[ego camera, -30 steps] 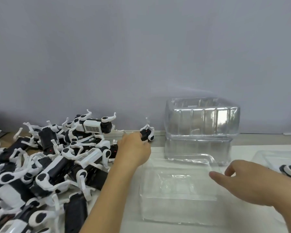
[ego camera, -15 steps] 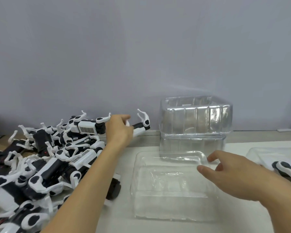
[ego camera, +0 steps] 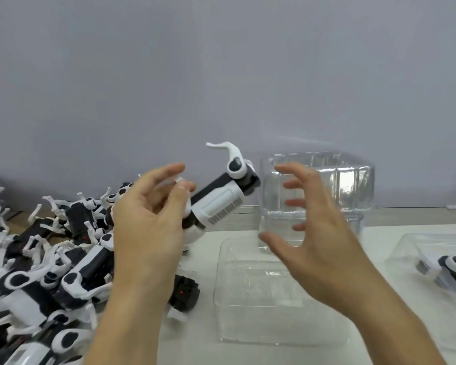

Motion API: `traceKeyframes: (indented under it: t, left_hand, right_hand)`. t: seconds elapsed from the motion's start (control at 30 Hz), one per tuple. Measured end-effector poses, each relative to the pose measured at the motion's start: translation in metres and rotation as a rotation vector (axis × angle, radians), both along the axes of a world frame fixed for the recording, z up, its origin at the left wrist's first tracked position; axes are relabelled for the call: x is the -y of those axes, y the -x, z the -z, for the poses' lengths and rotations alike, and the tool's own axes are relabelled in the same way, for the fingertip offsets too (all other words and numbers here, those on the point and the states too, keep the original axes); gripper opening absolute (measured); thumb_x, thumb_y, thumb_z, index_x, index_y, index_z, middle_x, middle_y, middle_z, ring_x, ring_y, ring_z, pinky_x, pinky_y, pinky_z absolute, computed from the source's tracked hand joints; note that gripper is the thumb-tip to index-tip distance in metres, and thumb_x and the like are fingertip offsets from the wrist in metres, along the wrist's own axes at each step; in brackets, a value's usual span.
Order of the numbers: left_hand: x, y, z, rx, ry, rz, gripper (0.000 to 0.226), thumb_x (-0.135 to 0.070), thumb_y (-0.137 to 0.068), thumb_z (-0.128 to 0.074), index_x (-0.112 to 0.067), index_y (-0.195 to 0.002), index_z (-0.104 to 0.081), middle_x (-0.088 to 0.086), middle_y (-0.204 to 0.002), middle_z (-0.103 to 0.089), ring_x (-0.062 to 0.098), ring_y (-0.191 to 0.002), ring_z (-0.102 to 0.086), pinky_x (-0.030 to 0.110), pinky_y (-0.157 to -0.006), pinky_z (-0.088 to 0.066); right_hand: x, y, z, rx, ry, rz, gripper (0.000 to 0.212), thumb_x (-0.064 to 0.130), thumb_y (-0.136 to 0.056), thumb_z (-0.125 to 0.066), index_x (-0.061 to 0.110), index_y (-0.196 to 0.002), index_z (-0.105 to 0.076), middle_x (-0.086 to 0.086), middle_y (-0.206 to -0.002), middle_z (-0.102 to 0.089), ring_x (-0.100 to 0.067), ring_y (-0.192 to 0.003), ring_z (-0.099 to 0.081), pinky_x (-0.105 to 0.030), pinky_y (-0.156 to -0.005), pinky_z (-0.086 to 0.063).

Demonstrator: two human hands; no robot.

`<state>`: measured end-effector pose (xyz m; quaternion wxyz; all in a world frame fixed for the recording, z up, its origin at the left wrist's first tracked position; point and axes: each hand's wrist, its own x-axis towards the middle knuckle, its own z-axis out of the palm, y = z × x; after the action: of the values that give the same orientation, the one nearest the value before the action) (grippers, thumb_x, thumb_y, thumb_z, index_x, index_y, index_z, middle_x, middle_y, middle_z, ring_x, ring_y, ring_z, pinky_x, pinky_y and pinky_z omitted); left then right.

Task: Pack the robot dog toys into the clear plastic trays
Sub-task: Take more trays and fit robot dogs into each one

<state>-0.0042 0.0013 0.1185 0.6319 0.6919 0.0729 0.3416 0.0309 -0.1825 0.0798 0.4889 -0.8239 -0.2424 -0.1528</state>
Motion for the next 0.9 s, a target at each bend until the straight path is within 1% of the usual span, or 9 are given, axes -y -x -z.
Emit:
traceKeyframes:
  t: [0.1, 0.17, 0.33, 0.5, 0.57, 0.63, 0.67, 0.8, 0.9]
  left_hand:
    - [0.006, 0.000, 0.010, -0.056, 0.059, 0.104, 0.019, -0.013, -0.096, -0.059, -0.025, -0.103, -0.072, -0.005, -0.088, -0.077, 0.015, -0.081, -0.073, 0.041, -0.074, -0.061]
    - [0.006, -0.006, 0.018, -0.076, 0.110, 0.148, 0.018, -0.013, -0.096, -0.060, -0.024, -0.101, -0.073, -0.002, -0.088, -0.077, 0.015, -0.078, -0.073, 0.041, -0.073, -0.060]
    - [0.006, -0.020, 0.029, -0.136, 0.145, 0.269, 0.017, -0.013, -0.095, -0.061, -0.025, -0.100, -0.073, 0.004, -0.088, -0.077, 0.019, -0.081, -0.075, 0.037, -0.074, -0.055]
    - [0.007, -0.022, 0.030, -0.154, 0.143, 0.347, 0.014, -0.028, -0.093, -0.062, -0.024, -0.104, -0.070, 0.004, -0.086, -0.077, 0.019, -0.081, -0.074, 0.042, -0.078, -0.058]
    - [0.006, -0.018, 0.025, -0.112, 0.036, 0.383, 0.028, -0.044, -0.083, -0.062, -0.027, -0.103, -0.071, -0.002, -0.083, -0.077, 0.012, -0.073, -0.072, 0.027, -0.068, -0.058]
    - [0.005, -0.014, 0.020, -0.063, -0.100, 0.414, 0.037, -0.054, -0.077, -0.062, -0.030, -0.102, -0.073, -0.008, -0.082, -0.075, 0.000, -0.065, -0.066, 0.007, -0.053, -0.044]
    - [0.004, -0.014, 0.020, -0.053, -0.138, 0.432, 0.037, -0.057, -0.078, -0.065, -0.031, -0.104, -0.073, -0.010, -0.084, -0.075, -0.003, -0.065, -0.064, 0.004, -0.052, -0.041]
    - [0.005, -0.015, 0.021, -0.038, -0.129, 0.542, 0.034, -0.041, -0.084, -0.062, -0.025, -0.113, -0.069, -0.007, -0.092, -0.075, 0.007, -0.078, -0.072, 0.015, -0.066, -0.054]
    - [0.007, -0.018, 0.024, -0.061, -0.050, 0.490, 0.037, -0.048, -0.088, -0.058, -0.016, -0.102, -0.071, 0.003, -0.087, -0.076, 0.022, -0.073, -0.073, 0.031, -0.068, -0.061]
  right_hand:
    - [-0.013, 0.000, 0.009, 0.167, 0.033, -0.008, 0.104, 0.009, -0.075, -0.083, 0.072, -0.130, -0.022, 0.021, -0.146, -0.020, 0.004, -0.124, -0.040, -0.025, -0.088, -0.051]
    - [-0.013, -0.005, 0.014, 0.244, 0.025, 0.032, 0.106, 0.003, -0.073, -0.084, 0.069, -0.131, -0.026, 0.018, -0.150, -0.016, 0.003, -0.126, -0.038, -0.019, -0.085, -0.048]
    - [-0.008, -0.015, 0.024, 0.363, 0.081, 0.124, 0.087, -0.002, -0.072, -0.082, 0.052, -0.130, -0.047, 0.013, -0.149, -0.024, -0.005, -0.113, -0.048, -0.014, -0.080, -0.046]
    - [0.003, -0.021, 0.028, 0.365, 0.122, 0.151, 0.072, 0.012, -0.076, -0.082, 0.042, -0.135, -0.053, 0.010, -0.128, -0.050, -0.006, -0.105, -0.052, -0.012, -0.079, -0.040]
    - [0.009, -0.022, 0.027, 0.319, 0.123, 0.147, 0.070, 0.020, -0.079, -0.077, 0.041, -0.139, -0.050, 0.013, -0.120, -0.053, -0.001, -0.103, -0.051, -0.007, -0.077, -0.038]
    - [0.013, -0.023, 0.027, 0.275, 0.129, 0.143, 0.068, 0.024, -0.080, -0.075, 0.038, -0.142, -0.049, 0.016, -0.114, -0.054, 0.003, -0.101, -0.050, -0.003, -0.078, -0.036]
    - [0.014, -0.022, 0.026, 0.253, 0.129, 0.137, 0.067, 0.026, -0.082, -0.075, 0.037, -0.142, -0.048, 0.017, -0.112, -0.054, 0.003, -0.101, -0.050, -0.003, -0.078, -0.036]
    - [0.016, -0.018, 0.022, 0.182, 0.079, 0.085, 0.057, 0.047, -0.084, -0.064, 0.039, -0.139, -0.050, 0.021, -0.110, -0.056, -0.001, -0.105, -0.052, -0.005, -0.079, -0.036]
    - [0.012, -0.014, 0.020, 0.142, 0.069, 0.064, 0.056, 0.059, -0.079, -0.055, 0.042, -0.133, -0.051, 0.023, -0.116, -0.056, -0.001, -0.110, -0.053, -0.007, -0.078, -0.038]
